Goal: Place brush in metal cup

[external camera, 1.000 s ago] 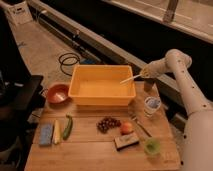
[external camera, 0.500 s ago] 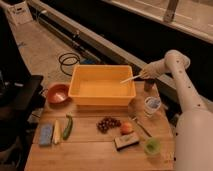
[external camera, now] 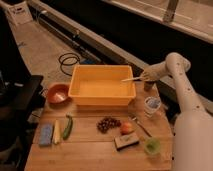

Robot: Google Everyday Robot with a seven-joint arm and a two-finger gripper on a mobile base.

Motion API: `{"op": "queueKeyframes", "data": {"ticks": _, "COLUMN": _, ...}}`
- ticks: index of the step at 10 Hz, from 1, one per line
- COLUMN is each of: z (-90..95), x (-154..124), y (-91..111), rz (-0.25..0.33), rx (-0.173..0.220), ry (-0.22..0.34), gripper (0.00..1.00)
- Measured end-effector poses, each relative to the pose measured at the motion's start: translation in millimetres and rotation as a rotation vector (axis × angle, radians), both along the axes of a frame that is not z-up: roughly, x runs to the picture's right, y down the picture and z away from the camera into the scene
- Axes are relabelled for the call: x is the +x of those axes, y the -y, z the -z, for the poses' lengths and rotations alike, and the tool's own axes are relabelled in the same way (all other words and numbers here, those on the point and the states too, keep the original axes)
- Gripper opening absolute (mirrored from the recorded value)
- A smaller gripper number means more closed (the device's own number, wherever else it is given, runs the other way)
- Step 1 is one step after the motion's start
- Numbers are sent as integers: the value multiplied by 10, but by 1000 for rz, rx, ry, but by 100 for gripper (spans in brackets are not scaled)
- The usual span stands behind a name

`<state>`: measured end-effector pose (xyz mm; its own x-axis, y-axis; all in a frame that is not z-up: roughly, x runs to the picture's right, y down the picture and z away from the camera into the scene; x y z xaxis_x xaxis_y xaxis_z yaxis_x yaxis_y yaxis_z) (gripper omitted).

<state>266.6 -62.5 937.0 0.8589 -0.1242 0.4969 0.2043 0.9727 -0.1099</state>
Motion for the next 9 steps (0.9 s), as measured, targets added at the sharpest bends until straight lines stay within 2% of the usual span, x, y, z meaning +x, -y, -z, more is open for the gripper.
{"op": "queueKeyframes", "data": {"ticks": 2, "z": -17, "x": 14, "y": -20, "rz": -6, "rx": -9, "ry": 1, "gripper": 33}}
{"op": "queueKeyframes", "data": {"ticks": 3, "z": -26, "x": 10, "y": -24, "rz": -7, "rx": -14, "ry": 1, "gripper": 46}}
{"op": "queueKeyframes", "data": {"ticks": 6, "z": 11, "x": 4, "y": 17, "rz": -2, "rx": -9, "ry": 0, "gripper": 74}}
{"op": "queueKeyframes", "data": {"ticks": 7, "z": 36, "x": 21, "y": 31, "rz": 1, "rx": -6, "ry": -4, "gripper": 80}}
{"op": "queueKeyframes", "data": {"ticks": 9, "z": 73, "x": 42, "y": 52, "rz": 7, "rx": -1, "ry": -10, "gripper": 80}}
